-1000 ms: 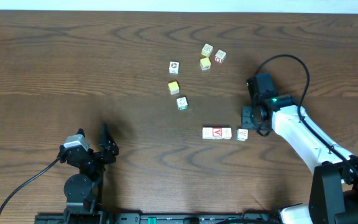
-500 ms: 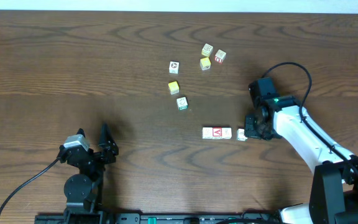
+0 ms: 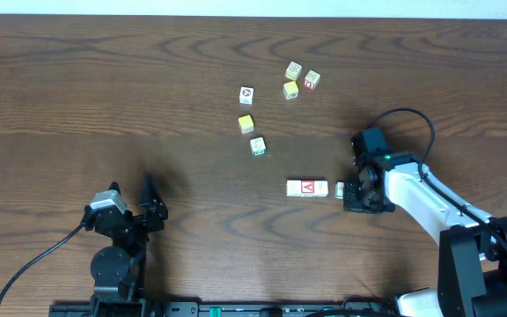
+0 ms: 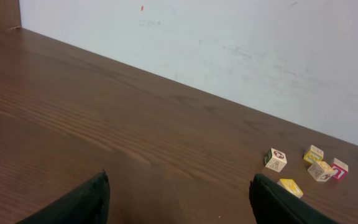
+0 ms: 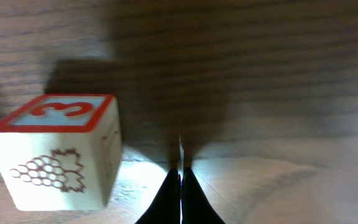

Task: Lift 5 blocks
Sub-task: 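Push the 3 block left against the 4 block with the right gripper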

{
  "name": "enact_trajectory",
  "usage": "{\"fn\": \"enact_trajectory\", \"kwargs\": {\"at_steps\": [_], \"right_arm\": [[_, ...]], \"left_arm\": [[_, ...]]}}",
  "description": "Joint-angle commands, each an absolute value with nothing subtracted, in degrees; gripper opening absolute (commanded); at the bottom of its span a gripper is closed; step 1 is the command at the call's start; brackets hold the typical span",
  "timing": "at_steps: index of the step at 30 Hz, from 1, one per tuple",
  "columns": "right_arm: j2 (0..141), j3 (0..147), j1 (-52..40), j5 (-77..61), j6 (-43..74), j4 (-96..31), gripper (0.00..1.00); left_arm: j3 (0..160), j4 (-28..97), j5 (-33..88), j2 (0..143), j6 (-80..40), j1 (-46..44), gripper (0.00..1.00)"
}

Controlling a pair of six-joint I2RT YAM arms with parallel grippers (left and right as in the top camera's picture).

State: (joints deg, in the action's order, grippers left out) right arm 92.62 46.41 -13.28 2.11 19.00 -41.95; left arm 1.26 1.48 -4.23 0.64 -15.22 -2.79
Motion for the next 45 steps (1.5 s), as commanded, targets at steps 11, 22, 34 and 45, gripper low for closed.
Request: {"fn": "enact_trajectory", "kwargs": {"at_steps": [11, 22, 34, 45], "right_arm": [[92.68, 45.84, -15.53, 0.56, 16.58, -37.58, 0.06], [92.68, 45.84, -15.53, 0.54, 14.09, -35.31, 0.08], [92.68, 45.84, -15.55, -2.11, 12.36, -34.44, 0.07], [92.68, 45.84, -15.55, -3.55, 12.34, -34.09, 0.05]], "left_arm": [[0.25, 3.81, -4.99, 0.60, -15.31, -2.70, 0.73], [0.25, 3.81, -4.99, 0.60, -15.31, -2.70, 0.73], [0.25, 3.81, -4.99, 0.60, -15.31, -2.70, 0.72], [0.25, 3.81, -4.99, 0.60, -15.31, -2.70, 0.73]]}}
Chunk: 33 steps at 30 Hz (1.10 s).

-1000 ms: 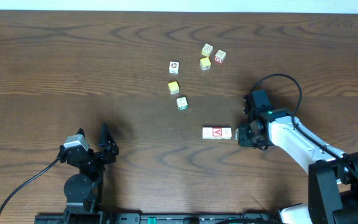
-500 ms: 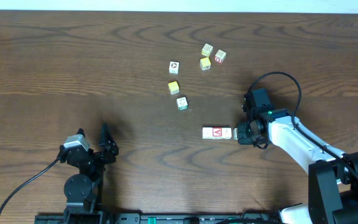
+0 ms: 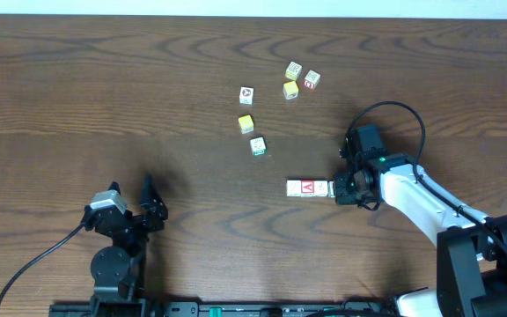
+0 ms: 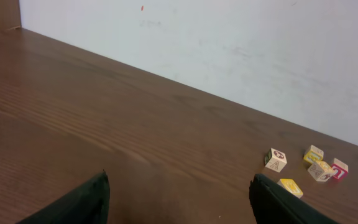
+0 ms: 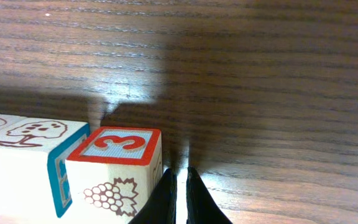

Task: Lift 5 blocks
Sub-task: 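Push the 3 block left against the 4 block with the right gripper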

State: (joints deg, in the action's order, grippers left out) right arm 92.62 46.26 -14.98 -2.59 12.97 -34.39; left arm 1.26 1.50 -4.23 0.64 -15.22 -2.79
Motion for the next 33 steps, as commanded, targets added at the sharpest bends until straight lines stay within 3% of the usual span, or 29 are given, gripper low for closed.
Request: {"fn": "enact_trajectory", "kwargs": {"at_steps": [1, 33], "right_arm": [[92.68, 45.84, -15.62, -3.55, 12.34, -34.06, 0.04], [92.68, 45.84, -17.80, -3.53, 12.84, -37.41, 0.01]], "left_arm": [[0.25, 3.81, -4.99, 0.60, -15.31, -2.70, 0.72], [0.25, 3.81, -4.99, 0.60, -15.31, -2.70, 0.72]]}}
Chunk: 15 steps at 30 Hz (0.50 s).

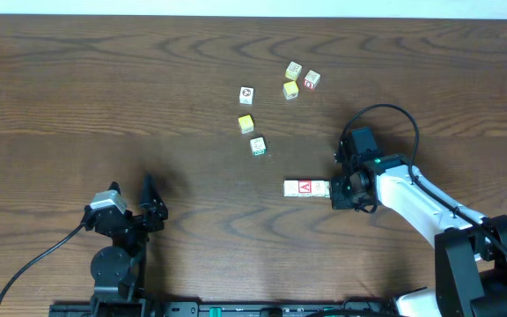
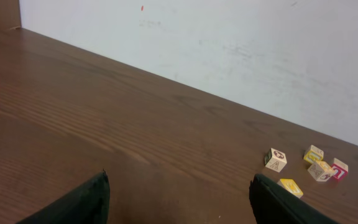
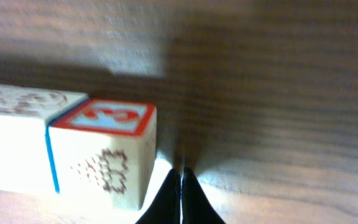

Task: Lift 5 blocks
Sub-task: 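Push the 3 block left against the 4 block with the right gripper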

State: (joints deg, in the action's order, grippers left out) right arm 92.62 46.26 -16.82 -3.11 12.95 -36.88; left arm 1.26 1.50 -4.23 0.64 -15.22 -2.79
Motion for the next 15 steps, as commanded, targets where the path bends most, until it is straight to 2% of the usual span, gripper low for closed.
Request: {"fn": "enact_trajectory", "kwargs": {"at_steps": [1, 15], "right_arm": [[92.68, 45.82, -17.96, -3.51, 13.13, -37.85, 0.01], [92.68, 45.82, -22.83, -2.85, 13.23, -37.69, 0.01]], "left_arm": [[0.25, 3.81, -4.99, 0.60, -15.31, -2.70, 0.73], [0.25, 3.81, -4.99, 0.60, -15.31, -2.70, 0.72]]}}
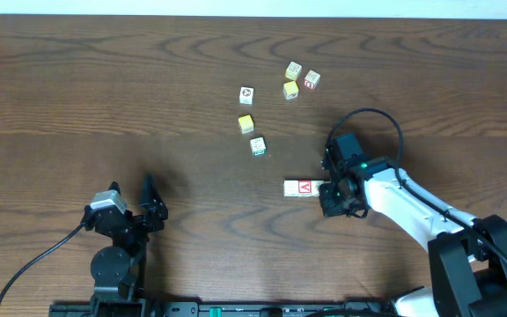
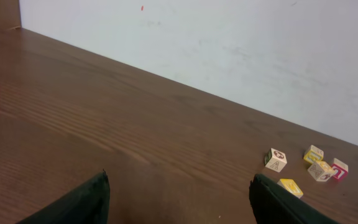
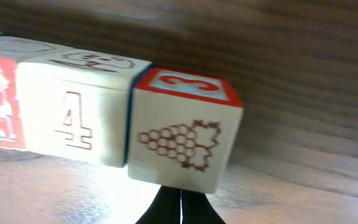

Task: Lift 5 blocks
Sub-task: 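Push the 3 block left against the 4 block with the right gripper, then hold the right gripper against the 3 block at the row end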

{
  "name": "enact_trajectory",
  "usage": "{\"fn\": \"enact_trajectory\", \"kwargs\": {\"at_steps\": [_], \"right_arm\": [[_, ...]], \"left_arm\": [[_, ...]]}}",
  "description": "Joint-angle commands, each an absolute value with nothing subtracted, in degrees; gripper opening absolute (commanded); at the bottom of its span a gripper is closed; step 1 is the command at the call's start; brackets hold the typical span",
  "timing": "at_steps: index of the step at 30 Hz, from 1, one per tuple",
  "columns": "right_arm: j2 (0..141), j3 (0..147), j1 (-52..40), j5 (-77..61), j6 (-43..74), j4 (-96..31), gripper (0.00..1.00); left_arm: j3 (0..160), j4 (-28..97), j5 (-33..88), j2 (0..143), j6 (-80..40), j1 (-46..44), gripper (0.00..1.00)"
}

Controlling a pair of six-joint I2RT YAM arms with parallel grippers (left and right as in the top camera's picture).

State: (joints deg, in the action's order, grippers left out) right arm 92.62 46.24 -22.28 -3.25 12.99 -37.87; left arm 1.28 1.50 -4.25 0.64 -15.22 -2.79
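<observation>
A short row of white letter blocks (image 1: 300, 187) lies mid-table. In the right wrist view its end block, with a red 3 on top and grapes on its side (image 3: 185, 140), sits against a block marked 4 (image 3: 73, 124). My right gripper (image 3: 180, 208) is shut and empty, its tips just below the 3 block's lower edge; overhead it (image 1: 328, 199) covers the row's right end. Loose blocks lie farther back: three in a cluster (image 1: 294, 79), a white one (image 1: 246, 94), a yellow one (image 1: 246, 124), a green-edged one (image 1: 257, 146). My left gripper (image 2: 179, 205) is open and empty at the near left.
The white wall (image 2: 229, 50) runs along the table's far edge. The right arm's black cable (image 1: 385, 123) loops above the table behind the gripper. The left arm's base (image 1: 113, 264) stands at the front edge.
My right gripper has moved left and nearer the row's front side. The 3 block, then left of the shut tips, now sits right above them. The left arm has not moved.
First the 3 block stood apart from the row, left of my shut right gripper. Then it stood against the row's right end. Later the row lay slightly farther left, with the tips by the block's right side. Now the tips are under its grape face.
</observation>
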Motion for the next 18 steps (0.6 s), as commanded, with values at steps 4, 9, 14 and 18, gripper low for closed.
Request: {"fn": "enact_trajectory", "kwargs": {"at_steps": [4, 9, 14, 18], "right_arm": [[92.68, 45.82, -22.83, -2.83, 13.23, -37.30, 0.01], [92.68, 45.82, -22.83, -2.85, 13.21, -36.77, 0.01], [92.68, 45.82, -22.83, -2.85, 13.21, -36.71, 0.01], [92.68, 45.82, -22.83, -2.87, 13.21, -36.88, 0.01]], "left_arm": [[0.25, 3.81, -4.99, 0.60, -15.31, -2.70, 0.73], [0.25, 3.81, -4.99, 0.60, -15.31, -2.70, 0.73], [0.25, 3.81, -4.99, 0.60, -15.31, -2.70, 0.73], [0.25, 3.81, -4.99, 0.60, -15.31, -2.70, 0.72]]}}
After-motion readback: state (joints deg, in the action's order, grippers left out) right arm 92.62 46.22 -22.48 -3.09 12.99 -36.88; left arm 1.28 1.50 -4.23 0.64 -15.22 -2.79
